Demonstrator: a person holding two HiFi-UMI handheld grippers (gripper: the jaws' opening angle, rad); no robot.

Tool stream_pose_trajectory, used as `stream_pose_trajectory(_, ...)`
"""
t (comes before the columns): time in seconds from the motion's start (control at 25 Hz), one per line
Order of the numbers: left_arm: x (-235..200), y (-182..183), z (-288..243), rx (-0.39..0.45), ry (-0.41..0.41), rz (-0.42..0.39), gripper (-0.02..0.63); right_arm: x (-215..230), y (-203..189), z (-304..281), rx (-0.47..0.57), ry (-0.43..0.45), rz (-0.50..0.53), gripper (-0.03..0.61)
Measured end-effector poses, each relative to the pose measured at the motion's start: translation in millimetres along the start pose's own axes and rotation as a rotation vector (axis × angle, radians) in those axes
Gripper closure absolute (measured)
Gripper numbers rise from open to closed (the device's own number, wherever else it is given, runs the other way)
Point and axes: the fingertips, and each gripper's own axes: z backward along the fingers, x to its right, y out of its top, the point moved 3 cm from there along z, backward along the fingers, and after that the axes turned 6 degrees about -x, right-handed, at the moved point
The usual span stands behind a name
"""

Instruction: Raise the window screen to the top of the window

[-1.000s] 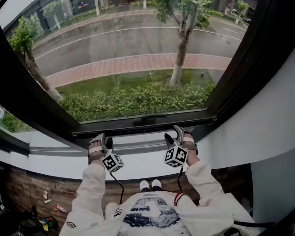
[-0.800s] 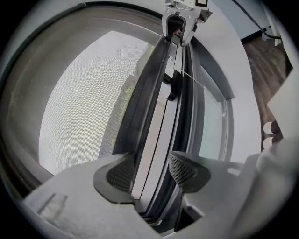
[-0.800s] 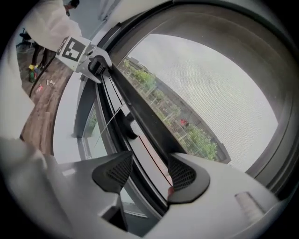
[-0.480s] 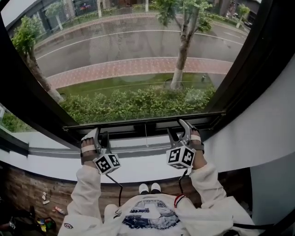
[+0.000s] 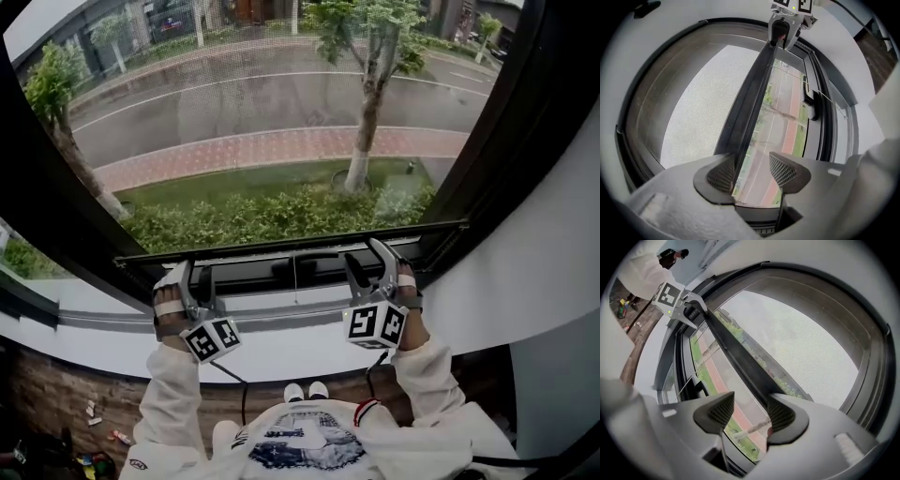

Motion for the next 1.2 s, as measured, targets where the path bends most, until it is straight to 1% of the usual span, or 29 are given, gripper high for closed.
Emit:
stream_pose_trajectory(0.32,-33.9,12.6,6.1,0.023,0.059,-0.005,0.377,28.1,20.7,10.4,0.041,-0.052,-0.005,0.356)
stream_pose_trajectory(0.52,-38.9,17.3,6.1,0.031,0.048,-0.003,0.377,35.7,22.5,11.5,0.047,-0.050,-0.012,0.359)
stream_pose_trajectory(0.68,-44.3,18.6,5.1,0.032,0.064,-0.022,0.377,40.0,26.0,9.7,0.054,-0.069,0.001,0.359)
stream_pose_trajectory(1.2,-66.7,18.6,15.9,0.029,0.090,-0.025,0.377,51.4,43.9,23.2,0.084,-0.101,-0.009,0.362)
